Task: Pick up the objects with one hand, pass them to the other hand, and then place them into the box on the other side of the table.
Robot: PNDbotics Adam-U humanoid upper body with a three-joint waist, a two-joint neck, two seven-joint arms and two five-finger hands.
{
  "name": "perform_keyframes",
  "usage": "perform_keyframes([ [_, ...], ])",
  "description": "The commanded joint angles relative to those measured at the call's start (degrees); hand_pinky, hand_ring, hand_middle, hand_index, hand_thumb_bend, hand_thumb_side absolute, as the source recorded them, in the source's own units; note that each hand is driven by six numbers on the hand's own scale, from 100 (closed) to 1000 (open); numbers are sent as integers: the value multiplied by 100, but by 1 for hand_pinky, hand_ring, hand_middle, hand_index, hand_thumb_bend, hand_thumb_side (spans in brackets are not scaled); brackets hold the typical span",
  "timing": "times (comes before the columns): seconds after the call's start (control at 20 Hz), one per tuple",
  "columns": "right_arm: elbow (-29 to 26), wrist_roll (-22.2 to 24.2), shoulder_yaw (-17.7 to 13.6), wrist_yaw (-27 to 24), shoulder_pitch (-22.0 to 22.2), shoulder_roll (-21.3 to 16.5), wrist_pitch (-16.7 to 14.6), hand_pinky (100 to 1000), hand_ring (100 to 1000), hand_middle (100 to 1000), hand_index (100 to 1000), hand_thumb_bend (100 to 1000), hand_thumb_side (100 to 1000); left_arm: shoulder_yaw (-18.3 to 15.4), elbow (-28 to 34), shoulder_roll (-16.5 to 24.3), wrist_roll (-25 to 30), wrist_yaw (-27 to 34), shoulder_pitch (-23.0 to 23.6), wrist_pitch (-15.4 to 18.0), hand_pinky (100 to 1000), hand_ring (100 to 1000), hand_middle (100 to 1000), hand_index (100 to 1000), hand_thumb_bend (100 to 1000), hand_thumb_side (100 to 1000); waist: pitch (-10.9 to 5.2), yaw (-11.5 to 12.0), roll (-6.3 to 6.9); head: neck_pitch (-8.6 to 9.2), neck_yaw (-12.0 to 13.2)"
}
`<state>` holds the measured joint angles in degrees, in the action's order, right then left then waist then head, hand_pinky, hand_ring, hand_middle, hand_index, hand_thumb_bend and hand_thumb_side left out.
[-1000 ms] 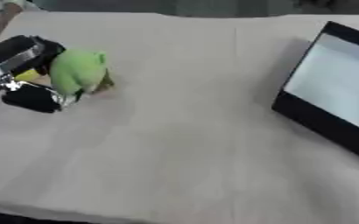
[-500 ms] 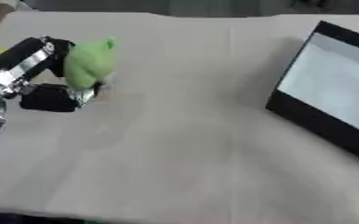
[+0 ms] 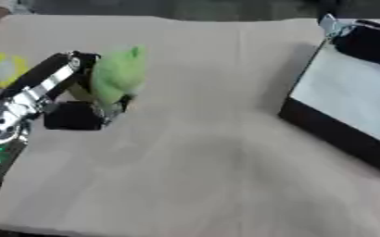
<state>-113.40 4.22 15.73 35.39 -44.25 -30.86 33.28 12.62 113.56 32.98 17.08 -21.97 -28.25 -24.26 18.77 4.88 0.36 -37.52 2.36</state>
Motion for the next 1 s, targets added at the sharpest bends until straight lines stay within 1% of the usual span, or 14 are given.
perform_keyframes([
  [0.05,-120,530,73,372,-249,-11,-20,848,849,830,796,312,198,70,76,-58,-94,-58,-93,84,637,536,427,529,100,333,-219,-11,-69,61,-26],
  [0.1,-120,682,99,458,-304,-5,-29,851,850,827,799,386,211,100,69,-95,-116,-67,-98,123,635,536,427,529,100,333,-221,-16,-71,60,-26],
  [0.15,-120,836,130,534,-358,-3,-43,855,852,833,803,327,180,130,65,-138,-140,-65,-102,171,635,534,426,528,100,339,-225,-22,-75,57,-23],
  [0.35,-120,1580,297,795,-576,-20,-191,875,859,838,824,355,148,250,4,-285,-247,-46,-121,361,632,531,422,525,100,347,-241,-43,-86,28,-17],
  [0.55,-120,2333,464,948,-806,-83,-464,890,864,848,844,388,123,359,-75,-376,-349,4,-134,512,628,526,417,521,100,353,-259,-52,-98,27,-25],
  [0.65,-120,2649,545,951,-916,-110,-641,895,868,854,852,390,113,406,-117,-432,-402,49,-142,560,625,523,415,520,100,357,-268,-53,-107,32,-32],
  [0.85,-120,3130,668,900,-1150,-142,-1014,908,874,863,872,413,100,505,-158,-527,-502,169,-172,691,623,519,412,519,100,368,-283,-56,-116,39,-25],
  [1.0,-120,3320,685,879,-1248,-143,-1129,908,874,863,872,413,100,545,-196,-560,-532,235,-185,771,623,519,412,519,100,368,-287,-61,-116,44,-22],
])
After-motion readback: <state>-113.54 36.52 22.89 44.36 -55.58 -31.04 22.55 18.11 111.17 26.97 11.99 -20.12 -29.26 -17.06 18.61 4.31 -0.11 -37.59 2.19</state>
